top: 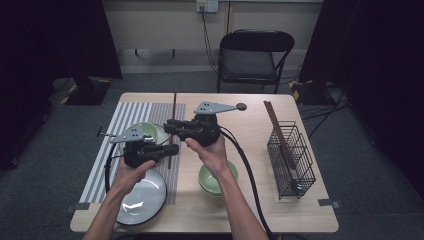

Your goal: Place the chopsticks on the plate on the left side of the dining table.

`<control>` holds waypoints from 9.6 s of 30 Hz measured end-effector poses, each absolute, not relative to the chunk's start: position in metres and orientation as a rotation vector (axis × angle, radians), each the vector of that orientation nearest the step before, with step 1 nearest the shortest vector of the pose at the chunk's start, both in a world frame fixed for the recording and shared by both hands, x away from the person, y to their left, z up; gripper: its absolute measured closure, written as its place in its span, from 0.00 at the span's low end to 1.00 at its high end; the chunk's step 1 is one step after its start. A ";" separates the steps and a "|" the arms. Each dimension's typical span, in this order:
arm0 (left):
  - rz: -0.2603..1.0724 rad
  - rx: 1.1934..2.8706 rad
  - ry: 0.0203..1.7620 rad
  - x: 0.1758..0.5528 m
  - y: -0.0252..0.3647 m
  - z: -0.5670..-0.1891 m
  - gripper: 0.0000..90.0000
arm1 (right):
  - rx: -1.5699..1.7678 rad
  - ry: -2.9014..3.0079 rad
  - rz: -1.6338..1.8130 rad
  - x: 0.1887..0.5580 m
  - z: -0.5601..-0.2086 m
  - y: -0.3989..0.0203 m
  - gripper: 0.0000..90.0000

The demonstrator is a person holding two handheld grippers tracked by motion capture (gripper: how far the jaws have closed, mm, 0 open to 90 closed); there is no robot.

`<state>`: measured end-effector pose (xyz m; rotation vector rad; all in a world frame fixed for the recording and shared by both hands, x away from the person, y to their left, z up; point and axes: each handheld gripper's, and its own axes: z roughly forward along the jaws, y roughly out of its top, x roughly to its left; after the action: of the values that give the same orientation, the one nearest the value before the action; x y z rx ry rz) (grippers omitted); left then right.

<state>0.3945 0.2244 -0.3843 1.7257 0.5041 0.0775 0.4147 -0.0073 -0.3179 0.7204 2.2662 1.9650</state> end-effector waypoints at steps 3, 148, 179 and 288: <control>0.073 1.725 0.500 0.394 0.225 -0.384 0.94 | 0.711 2.277 1.973 0.414 -0.321 -0.003 0.92; 0.059 1.689 0.546 0.392 0.256 -0.384 0.95 | 1.045 2.045 1.631 0.443 -0.332 -0.085 0.20; 0.074 1.697 0.558 0.394 0.262 -0.384 0.95 | 1.016 2.064 1.619 0.440 -0.337 -0.094 0.17; 0.189 1.918 0.899 0.407 0.330 -0.462 0.94 | 1.381 2.119 0.906 0.456 -0.501 -0.141 0.13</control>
<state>0.4069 0.3302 -0.4619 1.9177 0.8985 0.1885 0.4559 -0.1415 -0.5011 1.3813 2.1194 0.9061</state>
